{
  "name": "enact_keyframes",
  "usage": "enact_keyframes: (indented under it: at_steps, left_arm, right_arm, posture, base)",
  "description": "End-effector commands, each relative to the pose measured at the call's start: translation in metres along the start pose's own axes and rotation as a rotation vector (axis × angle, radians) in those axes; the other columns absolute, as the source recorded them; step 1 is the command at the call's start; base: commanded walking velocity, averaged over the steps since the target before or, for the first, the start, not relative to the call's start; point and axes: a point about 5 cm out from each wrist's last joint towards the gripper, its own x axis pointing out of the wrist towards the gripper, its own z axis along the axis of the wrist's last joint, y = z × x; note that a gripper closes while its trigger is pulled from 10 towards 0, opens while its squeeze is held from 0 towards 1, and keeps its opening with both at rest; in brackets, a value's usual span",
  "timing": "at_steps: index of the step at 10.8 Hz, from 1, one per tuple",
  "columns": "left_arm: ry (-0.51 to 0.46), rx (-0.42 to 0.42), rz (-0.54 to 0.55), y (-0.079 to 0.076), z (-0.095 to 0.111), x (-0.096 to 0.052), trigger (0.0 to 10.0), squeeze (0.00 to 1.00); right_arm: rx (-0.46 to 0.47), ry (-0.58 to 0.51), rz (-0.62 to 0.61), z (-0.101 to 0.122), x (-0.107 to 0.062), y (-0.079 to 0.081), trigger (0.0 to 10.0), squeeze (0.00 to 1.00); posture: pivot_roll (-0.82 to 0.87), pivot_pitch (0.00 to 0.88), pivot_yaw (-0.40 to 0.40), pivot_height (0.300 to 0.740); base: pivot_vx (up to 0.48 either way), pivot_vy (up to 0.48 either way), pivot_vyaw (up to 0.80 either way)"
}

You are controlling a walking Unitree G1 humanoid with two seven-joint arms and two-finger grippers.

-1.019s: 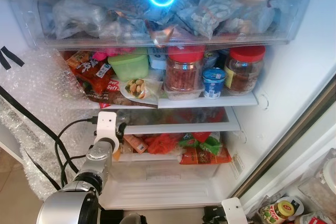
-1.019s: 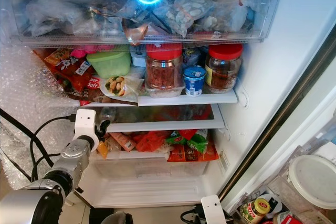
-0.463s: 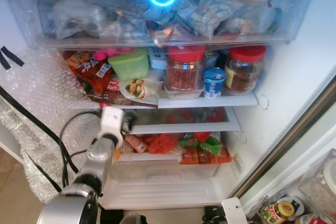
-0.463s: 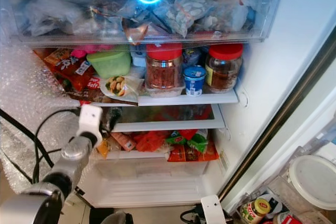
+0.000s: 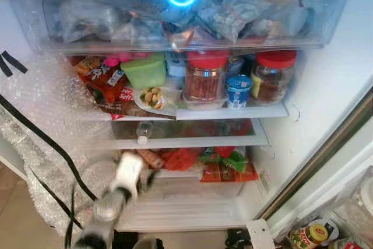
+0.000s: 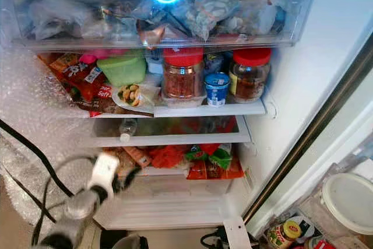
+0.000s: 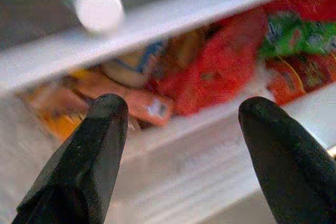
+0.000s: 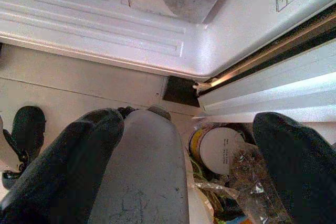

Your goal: Restocking fridge

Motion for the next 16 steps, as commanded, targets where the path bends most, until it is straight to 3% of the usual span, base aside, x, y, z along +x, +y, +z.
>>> enact_keyframes:
  at_steps: [1,3,4,5,9,13,16]
  left_arm:
    - [0.041,0.017,-0.031,-0.003,-0.006,-0.002,10.0,0.00]
    - [0.169,0.028,0.003,-0.002,-0.027,-0.009,10.0,0.00]
    - [0.336,-0.035,0.118,0.005,-0.051,-0.021,10.0,0.00]
    - [0.397,-0.107,0.162,0.004,-0.064,-0.029,10.0,0.00]
    - [0.581,-0.226,0.273,-0.004,-0.097,-0.056,10.0,0.00]
    - [0.681,-0.243,0.296,-0.007,-0.119,-0.080,10.0,0.00]
    - [0.705,-0.242,0.303,-0.009,-0.124,-0.086,10.0,0.00]
  right_arm:
    - [-0.001,0.104,0.010,-0.027,-0.007,0.002,10.0,0.00]
    - [0.002,0.094,0.008,-0.023,-0.005,0.003,10.0,0.00]
    - [0.001,0.091,0.010,-0.021,-0.005,0.004,10.0,0.00]
    - [0.001,0.092,0.012,-0.021,-0.005,0.005,10.0,0.00]
    - [0.002,0.108,0.007,-0.026,-0.006,0.002,10.0,0.00]
    - [0.002,0.111,0.008,-0.025,-0.005,0.005,10.0,0.00]
    - [0.001,0.108,0.011,-0.023,-0.005,0.006,10.0,0.00]
  posture:
    - [-0.01,0.000,0.022,0.655]
    - [-0.01,0.000,0.024,0.655]
    - [0.00,0.000,0.026,0.655]
    - [-0.01,0.000,0.027,0.655]
    - [-0.01,0.000,0.029,0.655]
    - [0.00,0.000,0.023,0.655]
    - [0.00,0.000,0.020,0.655]
  base:
    - [0.000,0.000,0.00]
    - [0.000,0.000,0.00]
    - [0.000,0.000,0.00]
    - [0.000,0.000,0.00]
    - [0.000,0.000,0.00]
    - [0.000,0.000,0.00]
    - [0.000,0.000,0.00]
